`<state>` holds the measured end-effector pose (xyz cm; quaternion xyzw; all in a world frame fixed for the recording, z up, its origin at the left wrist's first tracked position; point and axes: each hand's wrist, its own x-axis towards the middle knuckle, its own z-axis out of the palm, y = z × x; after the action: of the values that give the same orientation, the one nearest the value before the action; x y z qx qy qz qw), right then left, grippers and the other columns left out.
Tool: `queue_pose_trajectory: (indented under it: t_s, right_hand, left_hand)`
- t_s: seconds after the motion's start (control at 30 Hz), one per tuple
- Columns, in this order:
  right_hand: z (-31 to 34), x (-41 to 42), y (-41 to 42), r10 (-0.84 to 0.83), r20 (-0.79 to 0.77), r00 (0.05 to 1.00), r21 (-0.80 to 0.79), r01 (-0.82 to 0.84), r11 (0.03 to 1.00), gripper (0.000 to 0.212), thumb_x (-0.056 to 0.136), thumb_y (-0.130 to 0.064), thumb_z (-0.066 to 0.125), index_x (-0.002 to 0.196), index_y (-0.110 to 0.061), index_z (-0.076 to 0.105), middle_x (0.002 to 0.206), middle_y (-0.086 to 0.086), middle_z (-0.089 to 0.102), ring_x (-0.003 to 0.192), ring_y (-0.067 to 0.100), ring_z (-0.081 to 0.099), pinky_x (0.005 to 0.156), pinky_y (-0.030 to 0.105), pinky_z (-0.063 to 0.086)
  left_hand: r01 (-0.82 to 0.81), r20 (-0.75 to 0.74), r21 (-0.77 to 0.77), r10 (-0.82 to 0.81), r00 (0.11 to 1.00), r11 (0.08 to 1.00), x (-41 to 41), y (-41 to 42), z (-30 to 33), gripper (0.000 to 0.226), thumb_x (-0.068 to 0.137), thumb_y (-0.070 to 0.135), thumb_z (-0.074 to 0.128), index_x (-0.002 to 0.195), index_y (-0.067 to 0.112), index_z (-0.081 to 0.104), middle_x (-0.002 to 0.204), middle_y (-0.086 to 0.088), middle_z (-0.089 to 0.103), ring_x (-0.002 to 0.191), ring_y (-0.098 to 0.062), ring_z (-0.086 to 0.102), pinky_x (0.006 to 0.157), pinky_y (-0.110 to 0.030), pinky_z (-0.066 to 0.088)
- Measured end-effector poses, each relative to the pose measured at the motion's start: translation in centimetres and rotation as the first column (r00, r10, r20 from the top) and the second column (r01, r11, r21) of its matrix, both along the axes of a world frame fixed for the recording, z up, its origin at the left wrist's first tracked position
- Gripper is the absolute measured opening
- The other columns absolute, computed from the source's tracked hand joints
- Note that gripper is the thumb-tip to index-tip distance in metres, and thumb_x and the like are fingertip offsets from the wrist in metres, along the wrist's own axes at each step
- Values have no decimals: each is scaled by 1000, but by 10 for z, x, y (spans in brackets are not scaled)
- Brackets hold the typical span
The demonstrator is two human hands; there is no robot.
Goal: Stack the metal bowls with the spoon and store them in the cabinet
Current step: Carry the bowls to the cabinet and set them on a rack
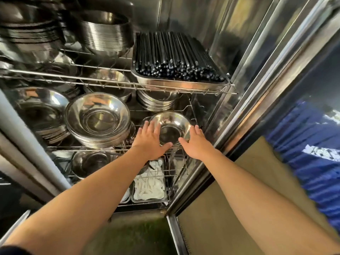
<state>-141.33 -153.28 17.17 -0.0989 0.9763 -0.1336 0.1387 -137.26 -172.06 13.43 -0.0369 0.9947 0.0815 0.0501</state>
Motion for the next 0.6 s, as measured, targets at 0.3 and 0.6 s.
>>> queue_pose_trajectory:
  t_s: [0.3,0.6]
  right_hand:
    - [-15,-10,-3,32,35,999,62,-35,997,89,100,-62,35,161,-15,-9,168,1,-20,156,19,-8,123,46,12]
    - [-19,-10,-12,22,35,999,74,-25,997,87,99,-65,32,162,-19,-7,167,-3,-21,156,25,2,120,52,19]
  left_hand:
    - [-21,63,30,20,998,999,-9,-3,-14,107,88,83,19,159,11,-17,170,-13,-11,156,-31,-14,125,-47,-2]
    - [-23,33,52,21,999,998,-6,-12,-19,108,88,84,18,161,10,-10,171,-14,-9,156,-31,-13,126,-47,-2]
